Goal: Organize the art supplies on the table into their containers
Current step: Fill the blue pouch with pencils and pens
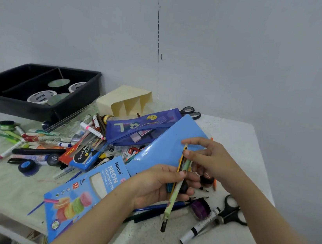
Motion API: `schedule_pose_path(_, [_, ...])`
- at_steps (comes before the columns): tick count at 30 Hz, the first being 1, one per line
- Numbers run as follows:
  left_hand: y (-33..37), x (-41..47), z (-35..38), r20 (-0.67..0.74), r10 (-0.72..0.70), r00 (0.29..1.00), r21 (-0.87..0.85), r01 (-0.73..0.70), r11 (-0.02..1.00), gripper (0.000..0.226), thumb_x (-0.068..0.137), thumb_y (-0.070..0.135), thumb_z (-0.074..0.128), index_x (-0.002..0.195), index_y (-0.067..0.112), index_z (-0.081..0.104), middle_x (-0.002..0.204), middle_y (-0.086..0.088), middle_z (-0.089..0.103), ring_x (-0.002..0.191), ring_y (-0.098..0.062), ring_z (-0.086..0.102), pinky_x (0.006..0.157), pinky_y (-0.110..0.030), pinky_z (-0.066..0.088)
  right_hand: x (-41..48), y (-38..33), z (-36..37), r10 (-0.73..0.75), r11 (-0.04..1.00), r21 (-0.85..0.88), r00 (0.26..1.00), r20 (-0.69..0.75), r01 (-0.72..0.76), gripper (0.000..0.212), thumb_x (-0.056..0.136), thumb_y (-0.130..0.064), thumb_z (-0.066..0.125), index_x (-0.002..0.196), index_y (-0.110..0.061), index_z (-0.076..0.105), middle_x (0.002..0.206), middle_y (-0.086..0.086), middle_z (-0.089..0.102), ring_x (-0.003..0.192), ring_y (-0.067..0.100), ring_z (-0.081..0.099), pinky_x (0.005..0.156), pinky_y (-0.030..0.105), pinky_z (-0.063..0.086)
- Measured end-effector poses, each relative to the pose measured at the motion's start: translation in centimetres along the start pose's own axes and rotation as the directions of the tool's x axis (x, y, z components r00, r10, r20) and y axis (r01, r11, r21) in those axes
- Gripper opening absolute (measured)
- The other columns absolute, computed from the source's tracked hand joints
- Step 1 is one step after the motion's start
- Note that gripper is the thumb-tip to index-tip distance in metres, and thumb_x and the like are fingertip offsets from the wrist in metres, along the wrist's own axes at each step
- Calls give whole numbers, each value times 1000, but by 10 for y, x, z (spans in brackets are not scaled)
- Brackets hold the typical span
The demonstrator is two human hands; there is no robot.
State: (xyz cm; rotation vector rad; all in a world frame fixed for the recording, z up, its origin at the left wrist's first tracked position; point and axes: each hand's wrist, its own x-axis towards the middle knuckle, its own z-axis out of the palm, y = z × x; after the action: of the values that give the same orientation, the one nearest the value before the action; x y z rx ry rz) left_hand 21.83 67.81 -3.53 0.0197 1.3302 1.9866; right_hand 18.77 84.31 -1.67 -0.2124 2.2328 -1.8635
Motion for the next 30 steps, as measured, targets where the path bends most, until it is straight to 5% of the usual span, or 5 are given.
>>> schedule_pose_path(8, [8, -13, -8, -274, 111, 955, -76, -136, 988, 29, 93, 21, 49, 93, -3, 67, 82, -13, 67, 64, -14, 64, 62, -23, 57, 8, -12, 0, 53, 974, 226, 993, -106, -28, 3, 84, -9, 66, 86, -7, 67, 65, 2, 66, 49, 11, 60, 50, 18, 50])
schedule_pose_path(14, [44, -39, -49, -493, 400, 773, 294, -285, 913, 11, 89, 2, 57, 88, 6, 67, 66, -4, 62, 51, -8, 56, 49, -17, 49, 18, -20, -3, 57, 929, 366, 957, -285, 54, 5, 88, -10, 60, 86, -7, 65, 62, 0, 68, 51, 8, 62, 52, 16, 52])
schedule_pose_path(19, [77, -46, -88, -423, 676, 604, 848, 2, 530, 22, 73, 22, 79, 85, 15, 62, 62, -2, 62, 50, -13, 55, 47, -28, 49, 28, -19, 14, 83, 916, 392, 917, -391, 84, 10, 87, -9, 63, 93, -1, 64, 67, 5, 67, 52, 10, 63, 53, 17, 52])
schedule_pose_path(24, [90, -41, -113, -241, 674, 698, 968, 227, 112, 21, 75, 26, 78, 86, 21, 61, 68, 8, 55, 61, -2, 51, 52, -15, 34, 37, -19, 39, 84, 925, 358, 854, -514, 124, 4, 87, -8, 64, 85, -5, 63, 70, 8, 65, 51, 12, 62, 55, 18, 53])
schedule_pose_path(30, [109, -37, -133, -186, 731, 656, 982, 144, 121, 10, 85, 18, 63, 76, 17, 66, 59, 10, 55, 54, -3, 49, 48, -15, 34, 50, -23, 72, 77, 910, 362, 772, -631, 204, 8, 88, -5, 63, 80, -7, 61, 72, 8, 64, 51, 11, 63, 59, 18, 55])
